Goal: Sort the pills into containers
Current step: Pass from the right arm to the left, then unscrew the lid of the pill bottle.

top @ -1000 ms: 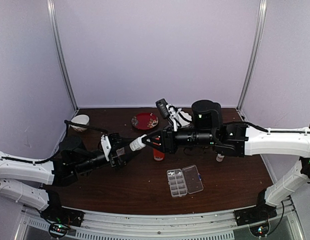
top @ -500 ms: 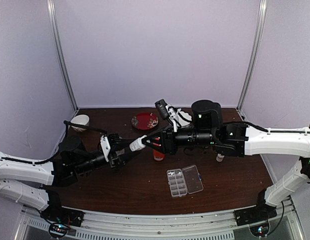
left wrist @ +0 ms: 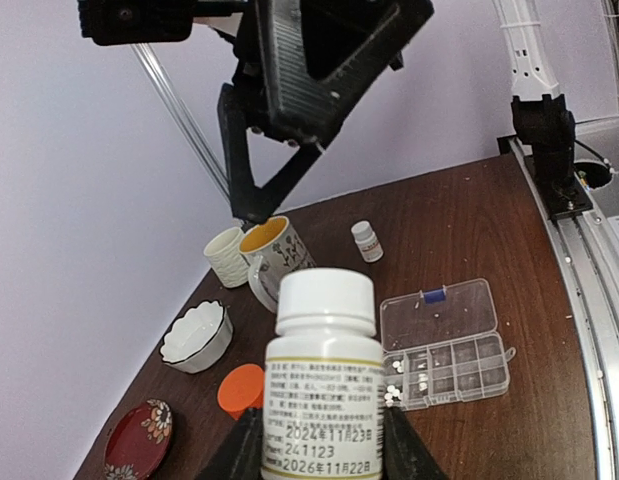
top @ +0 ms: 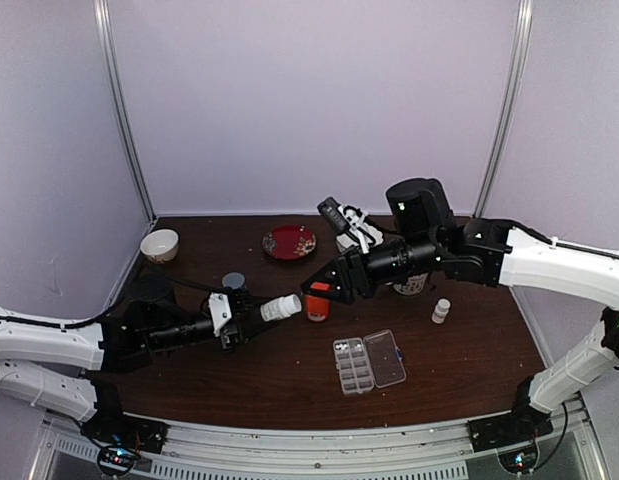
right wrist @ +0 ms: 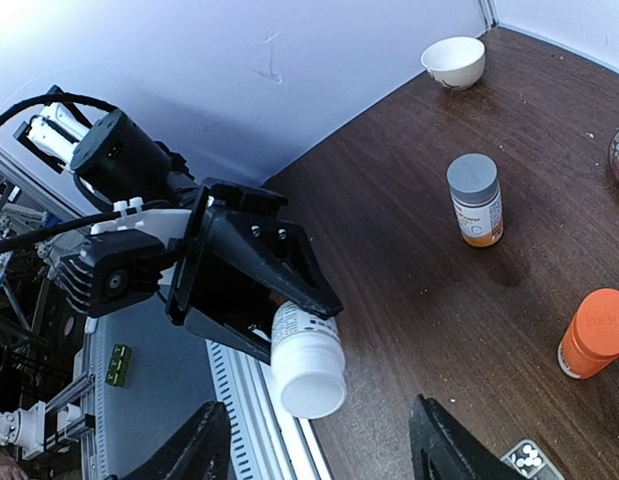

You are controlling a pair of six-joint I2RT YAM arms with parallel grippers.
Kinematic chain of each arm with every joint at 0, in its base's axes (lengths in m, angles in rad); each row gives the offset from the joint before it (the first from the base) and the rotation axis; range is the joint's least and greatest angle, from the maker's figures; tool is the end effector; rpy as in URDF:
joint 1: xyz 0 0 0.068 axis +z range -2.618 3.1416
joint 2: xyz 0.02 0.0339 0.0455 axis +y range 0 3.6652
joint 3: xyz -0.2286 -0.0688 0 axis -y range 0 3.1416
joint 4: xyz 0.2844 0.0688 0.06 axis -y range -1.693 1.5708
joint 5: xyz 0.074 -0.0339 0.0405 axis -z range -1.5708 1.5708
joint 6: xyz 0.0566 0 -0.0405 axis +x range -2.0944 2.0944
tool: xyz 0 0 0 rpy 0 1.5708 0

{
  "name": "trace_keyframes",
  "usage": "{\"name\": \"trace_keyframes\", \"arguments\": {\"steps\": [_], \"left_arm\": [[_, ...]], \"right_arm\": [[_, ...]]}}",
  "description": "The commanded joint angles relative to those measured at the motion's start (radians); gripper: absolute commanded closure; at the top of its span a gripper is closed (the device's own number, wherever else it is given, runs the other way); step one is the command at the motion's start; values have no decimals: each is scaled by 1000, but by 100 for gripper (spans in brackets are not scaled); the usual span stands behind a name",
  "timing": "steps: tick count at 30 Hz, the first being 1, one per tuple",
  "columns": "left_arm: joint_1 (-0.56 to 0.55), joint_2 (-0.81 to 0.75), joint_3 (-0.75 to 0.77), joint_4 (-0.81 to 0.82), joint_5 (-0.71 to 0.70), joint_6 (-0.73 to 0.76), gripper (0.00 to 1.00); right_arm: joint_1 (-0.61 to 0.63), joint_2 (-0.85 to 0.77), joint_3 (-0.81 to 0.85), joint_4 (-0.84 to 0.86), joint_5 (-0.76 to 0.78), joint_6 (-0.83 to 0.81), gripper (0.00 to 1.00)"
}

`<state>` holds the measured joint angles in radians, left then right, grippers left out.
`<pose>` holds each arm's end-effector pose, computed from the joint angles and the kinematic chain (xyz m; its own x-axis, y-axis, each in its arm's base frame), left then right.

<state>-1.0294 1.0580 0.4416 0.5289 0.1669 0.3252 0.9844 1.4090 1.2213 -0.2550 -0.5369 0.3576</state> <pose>0.1486 -0.2653 0.1859 0.2546 0.1880 -0.9486 0.8960 0.3232 0.3045 0.1887 0.3364 0.2925 -0.5621 -0.3026 -0.7697 -0.8271 0.2097 0.5215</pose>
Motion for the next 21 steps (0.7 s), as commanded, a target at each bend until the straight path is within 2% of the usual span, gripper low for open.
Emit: {"name": "trace_keyframes", "arguments": {"steps": [1, 12, 21], "left_arm": [[-4, -12, 42, -16, 31, 60, 83], [-4, -4, 54, -2, 45, 54, 83], [-3, 5, 55, 9, 49, 48, 83]], "right_arm": [[-2, 36, 93, -160, -87, -35, 36], [-1, 98, 125, -163, -115, -20, 39], [0, 123, 131, -119, -148, -1, 50]]}}
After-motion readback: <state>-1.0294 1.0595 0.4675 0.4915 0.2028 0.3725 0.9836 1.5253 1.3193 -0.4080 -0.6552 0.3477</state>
